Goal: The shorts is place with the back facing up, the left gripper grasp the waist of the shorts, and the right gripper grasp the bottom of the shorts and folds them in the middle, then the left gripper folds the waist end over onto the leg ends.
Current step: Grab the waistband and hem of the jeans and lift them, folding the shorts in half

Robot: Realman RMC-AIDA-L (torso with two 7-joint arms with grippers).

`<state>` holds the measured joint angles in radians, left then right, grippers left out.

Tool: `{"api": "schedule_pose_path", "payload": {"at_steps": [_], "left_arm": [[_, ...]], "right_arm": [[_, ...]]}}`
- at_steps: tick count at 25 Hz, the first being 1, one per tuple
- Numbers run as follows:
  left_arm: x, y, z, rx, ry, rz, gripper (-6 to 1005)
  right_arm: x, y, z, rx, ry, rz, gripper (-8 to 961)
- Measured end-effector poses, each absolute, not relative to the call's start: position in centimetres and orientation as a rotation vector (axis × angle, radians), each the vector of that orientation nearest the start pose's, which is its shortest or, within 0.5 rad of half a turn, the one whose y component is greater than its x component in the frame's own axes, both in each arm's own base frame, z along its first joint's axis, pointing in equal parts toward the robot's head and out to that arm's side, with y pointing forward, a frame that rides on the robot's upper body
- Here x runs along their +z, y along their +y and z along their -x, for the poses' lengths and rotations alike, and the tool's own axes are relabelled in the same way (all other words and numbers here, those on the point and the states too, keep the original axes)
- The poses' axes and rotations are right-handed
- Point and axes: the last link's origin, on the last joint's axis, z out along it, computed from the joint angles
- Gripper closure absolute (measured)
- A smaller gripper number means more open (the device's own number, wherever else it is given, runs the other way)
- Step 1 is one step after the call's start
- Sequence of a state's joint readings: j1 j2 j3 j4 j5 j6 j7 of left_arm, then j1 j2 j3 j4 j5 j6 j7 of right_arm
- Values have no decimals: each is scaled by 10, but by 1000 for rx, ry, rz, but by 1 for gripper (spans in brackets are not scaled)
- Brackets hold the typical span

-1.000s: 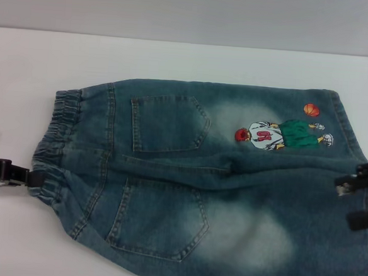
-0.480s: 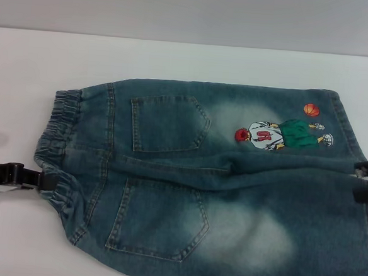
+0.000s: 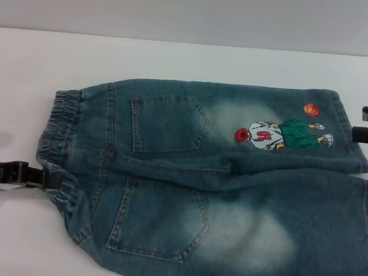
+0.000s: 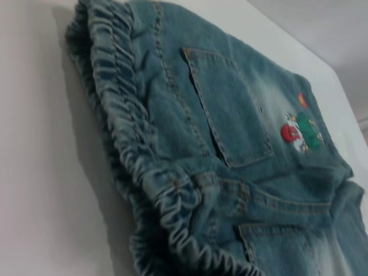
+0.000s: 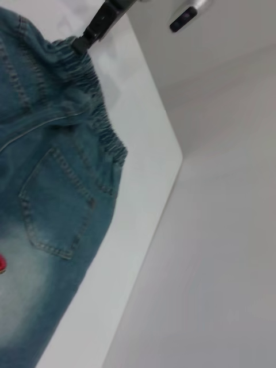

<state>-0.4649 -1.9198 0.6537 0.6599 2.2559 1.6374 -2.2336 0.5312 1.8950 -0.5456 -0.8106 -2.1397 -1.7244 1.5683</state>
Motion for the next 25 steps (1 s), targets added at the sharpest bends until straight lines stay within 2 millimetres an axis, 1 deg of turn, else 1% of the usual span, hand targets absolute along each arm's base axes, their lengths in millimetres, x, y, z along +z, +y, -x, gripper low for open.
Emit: {"api": "schedule_pose_path", "payload": {"at_steps": [2,3,7,8,12,15,18,22,24,25], "left_arm": [[55,302,334,-400,-1856,2322,956],[56,304,334,-405,-1851,2314,956],[58,306,334,-411,-1839,2309,956],[59,307,334,-415,-1835,2304,956],[63,310,333,-436,-1823,2290,956],[69,311,334,-453,-1814,2279,956],[72,312,335,-459,-1808,2262,956],[73,313,337,-464,-1802,2247,956],[74,314,337,-464,-1798,2244,956],[75,315,337,-465,-1796,2241,956]], "right_arm": [[107,339,-286,491,674,2691,359],[104,338,-279,498,657,2741,359],[96,333,-264,482,607,2884,359],[96,333,-264,482,607,2884,359],[87,324,-252,372,580,3063,359],[86,313,-253,232,601,3176,359],[87,304,-255,170,632,3239,359],[92,296,-260,57,719,3275,359],[93,294,-264,-38,779,3277,359],[92,292,-268,-135,836,3275,359]]}}
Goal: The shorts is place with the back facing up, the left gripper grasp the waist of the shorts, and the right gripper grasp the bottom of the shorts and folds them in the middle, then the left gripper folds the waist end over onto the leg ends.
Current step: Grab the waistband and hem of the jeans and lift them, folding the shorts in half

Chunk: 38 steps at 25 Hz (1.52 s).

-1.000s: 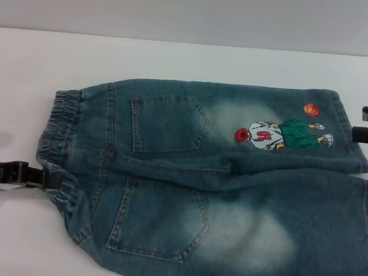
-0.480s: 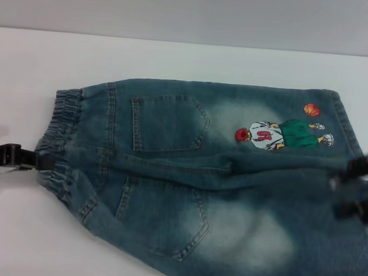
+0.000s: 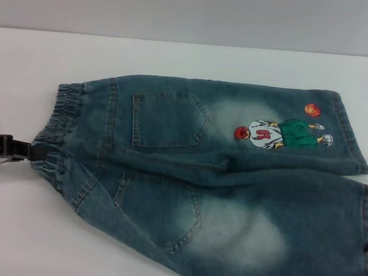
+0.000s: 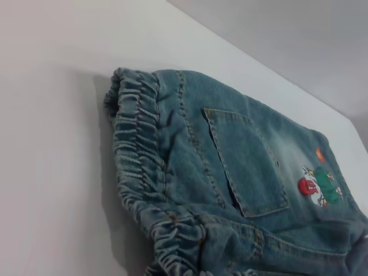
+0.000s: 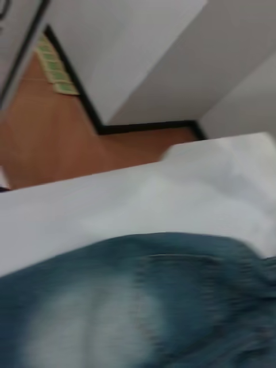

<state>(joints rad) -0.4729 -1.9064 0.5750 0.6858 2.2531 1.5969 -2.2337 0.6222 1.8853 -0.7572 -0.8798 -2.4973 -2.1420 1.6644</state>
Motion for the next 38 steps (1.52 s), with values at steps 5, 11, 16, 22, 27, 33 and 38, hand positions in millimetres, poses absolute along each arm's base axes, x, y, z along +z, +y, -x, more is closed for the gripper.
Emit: {"api": "schedule_pose_path", "payload": {"at_steps": [5,11,16,22,27,33,38], "left_arm": [[76,316,338,-472,-1795,2228,955],[74,315,338,-473,-1801,2228,955],[72,315,339,-472,-1805,2224,955],[69,314,341,-461,-1809,2216,955],[67,313,341,-461,-1813,2211,955],[67,313,342,-459,-1813,2209,954],[66,311,343,-459,-1815,2208,954]], "right_arm": [[85,289,-273,-288,896,3276,359],[73,290,-281,-545,953,3230,357],[70,294,-281,-640,954,3208,357],[69,296,-281,-768,964,3185,357],[66,295,-280,-814,952,3193,358],[63,294,-282,-846,962,3186,358],[59,292,-285,-864,964,3176,358]]}}
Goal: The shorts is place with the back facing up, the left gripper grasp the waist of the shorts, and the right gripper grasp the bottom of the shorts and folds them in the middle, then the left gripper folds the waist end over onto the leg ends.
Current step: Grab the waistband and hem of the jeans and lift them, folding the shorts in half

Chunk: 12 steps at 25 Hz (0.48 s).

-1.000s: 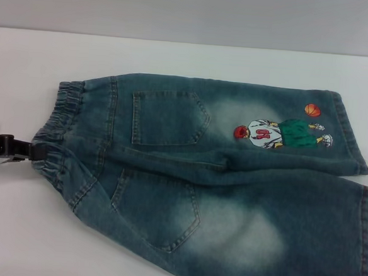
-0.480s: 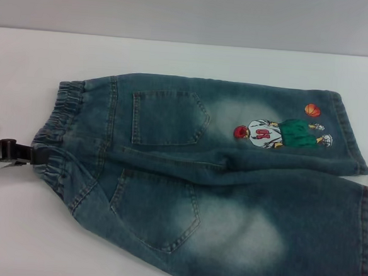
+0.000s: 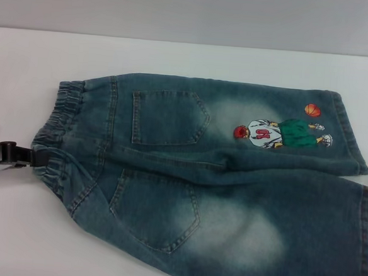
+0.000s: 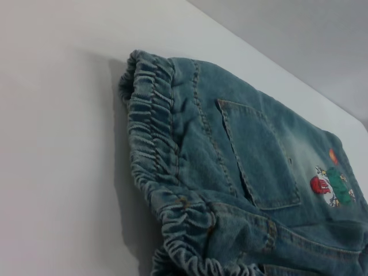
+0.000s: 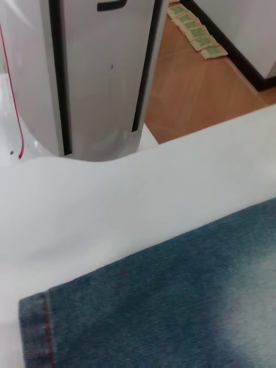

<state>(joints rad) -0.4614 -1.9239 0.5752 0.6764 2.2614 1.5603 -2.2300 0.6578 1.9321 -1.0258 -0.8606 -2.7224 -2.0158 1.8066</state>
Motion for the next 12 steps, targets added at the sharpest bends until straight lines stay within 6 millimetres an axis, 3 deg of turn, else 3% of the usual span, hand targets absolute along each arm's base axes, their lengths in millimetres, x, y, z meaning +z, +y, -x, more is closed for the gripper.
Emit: {"api": "schedule_pose_path", "payload": {"at_steps": [12], "left_arm": [[63,306,345,-461,-1824,2209,954]], "right_arm": [[49,292,-290,-905,962,3145,359]]}}
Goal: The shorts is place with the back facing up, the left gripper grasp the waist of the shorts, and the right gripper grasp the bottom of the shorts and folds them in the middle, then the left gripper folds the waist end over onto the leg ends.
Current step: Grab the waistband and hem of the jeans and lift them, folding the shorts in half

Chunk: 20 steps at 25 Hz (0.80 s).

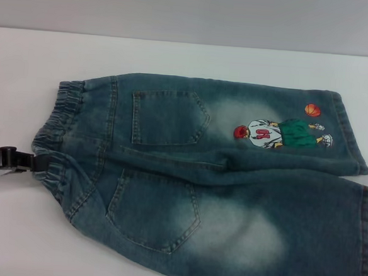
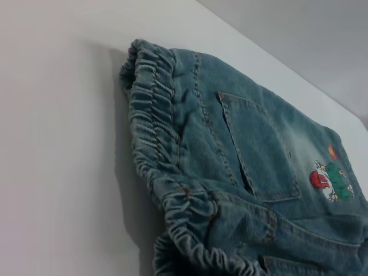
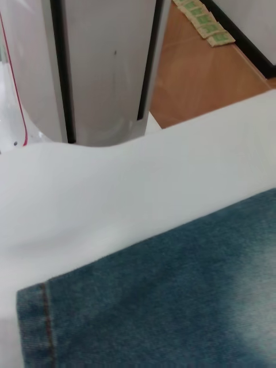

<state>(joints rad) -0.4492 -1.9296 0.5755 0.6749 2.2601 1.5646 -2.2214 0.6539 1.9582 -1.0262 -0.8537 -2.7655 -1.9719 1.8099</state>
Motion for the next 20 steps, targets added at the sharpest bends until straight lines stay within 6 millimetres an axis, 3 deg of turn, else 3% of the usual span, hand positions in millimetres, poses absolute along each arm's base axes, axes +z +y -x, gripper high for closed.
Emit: {"api": "schedule_pose_path", "payload": {"at_steps": [20], "left_arm": [[60,300,347,-464,-1845,2209,953]], "right_arm": [[35,291,-291,-883,958,3152,359]]}}
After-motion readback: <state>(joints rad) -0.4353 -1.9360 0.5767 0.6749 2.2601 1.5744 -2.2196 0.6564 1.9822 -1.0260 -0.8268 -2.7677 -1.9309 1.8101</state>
